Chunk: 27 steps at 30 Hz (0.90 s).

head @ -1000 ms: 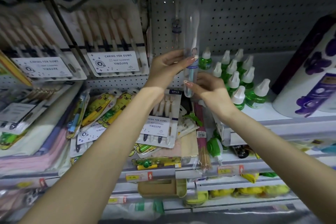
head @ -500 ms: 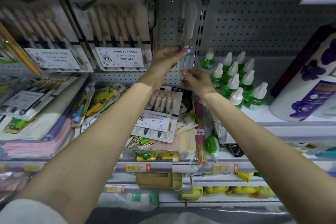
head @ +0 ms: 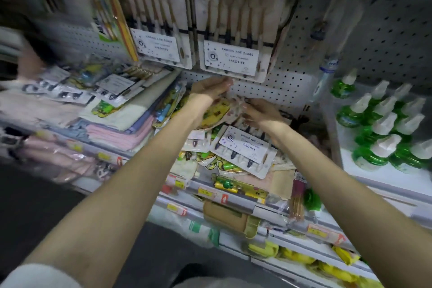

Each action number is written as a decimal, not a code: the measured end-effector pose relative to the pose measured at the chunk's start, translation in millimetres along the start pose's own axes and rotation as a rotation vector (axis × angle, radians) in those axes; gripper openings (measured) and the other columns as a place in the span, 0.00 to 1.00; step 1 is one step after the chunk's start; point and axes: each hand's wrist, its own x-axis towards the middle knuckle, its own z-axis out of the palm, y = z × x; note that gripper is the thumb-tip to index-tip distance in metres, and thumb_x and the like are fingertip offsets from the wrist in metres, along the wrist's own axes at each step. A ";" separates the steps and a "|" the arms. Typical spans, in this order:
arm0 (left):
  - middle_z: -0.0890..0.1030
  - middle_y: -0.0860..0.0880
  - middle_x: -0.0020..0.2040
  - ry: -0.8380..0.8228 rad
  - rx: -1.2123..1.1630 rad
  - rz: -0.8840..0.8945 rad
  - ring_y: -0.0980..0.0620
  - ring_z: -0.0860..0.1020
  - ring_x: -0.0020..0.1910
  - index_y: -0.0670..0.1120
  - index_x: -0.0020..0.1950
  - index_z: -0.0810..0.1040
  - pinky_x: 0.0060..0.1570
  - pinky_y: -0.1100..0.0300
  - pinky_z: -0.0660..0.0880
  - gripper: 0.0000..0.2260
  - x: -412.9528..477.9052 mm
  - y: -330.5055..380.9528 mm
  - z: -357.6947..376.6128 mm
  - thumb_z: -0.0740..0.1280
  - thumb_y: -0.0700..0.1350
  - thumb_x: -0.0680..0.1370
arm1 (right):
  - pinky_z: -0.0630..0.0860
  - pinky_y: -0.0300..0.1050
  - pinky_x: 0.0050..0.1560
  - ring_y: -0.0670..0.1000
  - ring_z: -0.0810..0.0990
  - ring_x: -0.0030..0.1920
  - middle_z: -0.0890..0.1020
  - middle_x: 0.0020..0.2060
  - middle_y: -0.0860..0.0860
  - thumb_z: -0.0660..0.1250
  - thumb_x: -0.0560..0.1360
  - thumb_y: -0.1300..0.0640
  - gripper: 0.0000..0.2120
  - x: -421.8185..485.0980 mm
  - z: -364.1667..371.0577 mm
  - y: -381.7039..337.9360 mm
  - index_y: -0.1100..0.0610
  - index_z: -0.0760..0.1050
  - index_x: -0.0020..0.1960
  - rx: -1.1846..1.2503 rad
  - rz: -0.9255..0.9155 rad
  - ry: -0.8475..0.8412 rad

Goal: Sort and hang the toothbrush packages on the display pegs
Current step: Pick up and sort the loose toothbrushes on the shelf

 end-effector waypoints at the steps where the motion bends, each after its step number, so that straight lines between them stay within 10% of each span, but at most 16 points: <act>1: 0.85 0.49 0.49 0.031 0.001 -0.001 0.50 0.82 0.50 0.46 0.53 0.82 0.54 0.57 0.78 0.11 -0.8 1.9 -16.9 0.74 0.45 0.72 | 0.80 0.40 0.51 0.53 0.82 0.53 0.81 0.56 0.54 0.68 0.77 0.50 0.20 3.6 14.7 -4.3 0.61 0.74 0.64 0.005 -0.010 -0.030; 8: 0.84 0.49 0.45 0.177 -0.027 0.036 0.55 0.82 0.43 0.43 0.54 0.80 0.45 0.65 0.77 0.09 -8.4 11.6 -143.3 0.72 0.42 0.75 | 0.78 0.47 0.59 0.53 0.80 0.58 0.81 0.57 0.51 0.73 0.65 0.33 0.31 20.1 127.8 -44.1 0.52 0.78 0.59 0.031 0.026 -0.156; 11: 0.82 0.49 0.45 0.222 0.036 0.019 0.55 0.80 0.44 0.44 0.52 0.80 0.48 0.62 0.75 0.10 -8.1 16.0 -194.7 0.73 0.46 0.74 | 0.79 0.48 0.57 0.50 0.81 0.54 0.83 0.55 0.52 0.72 0.72 0.46 0.12 28.5 177.5 -62.0 0.51 0.80 0.52 0.143 -0.006 -0.188; 15: 0.83 0.49 0.51 0.259 0.068 0.000 0.54 0.80 0.50 0.45 0.55 0.82 0.49 0.63 0.76 0.13 -5.9 26.5 -255.7 0.73 0.50 0.74 | 0.79 0.35 0.42 0.53 0.80 0.53 0.80 0.55 0.58 0.69 0.77 0.56 0.19 39.6 234.7 -86.6 0.65 0.74 0.64 0.216 -0.016 -0.206; 27: 0.83 0.44 0.54 0.374 0.000 -0.038 0.50 0.80 0.55 0.44 0.55 0.82 0.55 0.59 0.75 0.11 2.1 20.3 -396.9 0.72 0.46 0.74 | 0.78 0.49 0.58 0.53 0.80 0.51 0.80 0.49 0.54 0.68 0.77 0.58 0.17 77.5 359.9 -135.8 0.64 0.73 0.63 0.312 0.080 -0.258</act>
